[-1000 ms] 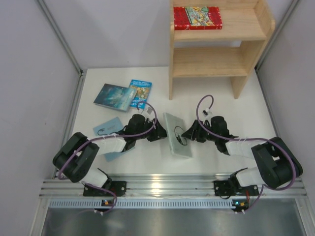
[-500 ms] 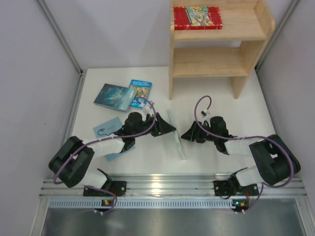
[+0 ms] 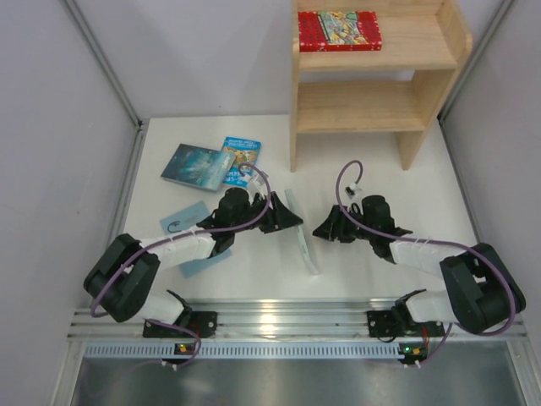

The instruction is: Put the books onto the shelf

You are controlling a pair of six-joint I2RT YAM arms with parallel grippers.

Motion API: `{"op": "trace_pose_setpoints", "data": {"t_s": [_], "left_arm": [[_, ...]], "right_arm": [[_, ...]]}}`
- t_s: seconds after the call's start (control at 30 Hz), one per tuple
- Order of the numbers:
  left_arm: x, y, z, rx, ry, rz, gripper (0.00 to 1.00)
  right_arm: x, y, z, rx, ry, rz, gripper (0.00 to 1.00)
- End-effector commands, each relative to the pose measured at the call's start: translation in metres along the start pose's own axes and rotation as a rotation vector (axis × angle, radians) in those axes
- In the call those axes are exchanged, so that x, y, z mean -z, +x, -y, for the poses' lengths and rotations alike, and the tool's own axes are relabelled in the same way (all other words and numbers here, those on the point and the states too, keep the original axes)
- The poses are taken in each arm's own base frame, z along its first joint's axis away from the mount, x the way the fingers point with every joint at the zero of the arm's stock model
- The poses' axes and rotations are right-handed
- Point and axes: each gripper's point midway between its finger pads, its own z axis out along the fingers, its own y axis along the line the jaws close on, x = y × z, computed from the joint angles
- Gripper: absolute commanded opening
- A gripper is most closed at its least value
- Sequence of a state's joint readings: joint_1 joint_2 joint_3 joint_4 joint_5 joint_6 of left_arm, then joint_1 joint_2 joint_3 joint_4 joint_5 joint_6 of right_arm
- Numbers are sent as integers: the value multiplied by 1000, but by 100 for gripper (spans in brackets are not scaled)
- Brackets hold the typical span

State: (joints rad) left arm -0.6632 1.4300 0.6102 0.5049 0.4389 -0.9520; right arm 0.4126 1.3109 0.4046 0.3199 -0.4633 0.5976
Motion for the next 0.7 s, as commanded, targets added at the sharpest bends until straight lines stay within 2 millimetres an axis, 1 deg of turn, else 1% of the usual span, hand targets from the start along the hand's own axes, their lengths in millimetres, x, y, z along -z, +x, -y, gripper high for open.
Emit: {"op": "trace_pose_setpoints", "data": {"t_s": [0.0, 0.03, 0.07, 0.1, 0.17, 0.23, 0.3, 0.33, 0.37, 0.47, 0.5, 0.53, 0.57, 0.63, 0.67], "left_arm": [[6, -11, -8, -68, -121, 14, 57], [7, -11, -11, -72, -150, 10, 57], [6, -16, -10, -79, -165, 11, 57], [8, -12, -15, -76, -196, -11, 57], [7, -15, -14, -88, -204, -14, 57], [7, -11, -23, -76, -247, -39, 57], [5, -12, -24, -79, -255, -47, 53], [4, -10, -30, -67, -279, -61, 50], [4, -10, -33, -60, -289, -64, 38], [3, -9, -37, -24, -306, -69, 16], [3, -10, -37, -12, -307, -68, 3], [3, -12, -34, 7, -300, -61, 0], [2, -16, -29, 15, -286, -47, 0], [2, -26, -14, 59, -243, -10, 0], [3, -31, -9, 76, -228, 16, 0]], "right_arm": [[2, -16, -5, 94, 21, 24, 59], [2, -16, -5, 99, 25, 21, 59], [2, -18, -5, 105, 28, 22, 59], [1, -18, -3, 102, 32, 18, 59], [-1, -17, -4, 106, 25, 10, 59], [-2, -17, -3, 101, 25, 7, 57], [-3, -18, -4, 100, 24, 8, 57], [-3, -20, -6, 100, 20, 9, 57], [-4, -20, -7, 93, 20, 6, 57], [1, -30, -11, 56, 53, 14, 59], [5, -37, -15, 45, 60, 31, 62], [9, -41, -12, 15, 112, 32, 73], [17, -51, -18, -42, 131, 71, 79], [29, -50, -6, -156, 237, 90, 90], [33, -52, -11, -246, 229, 119, 92]]}}
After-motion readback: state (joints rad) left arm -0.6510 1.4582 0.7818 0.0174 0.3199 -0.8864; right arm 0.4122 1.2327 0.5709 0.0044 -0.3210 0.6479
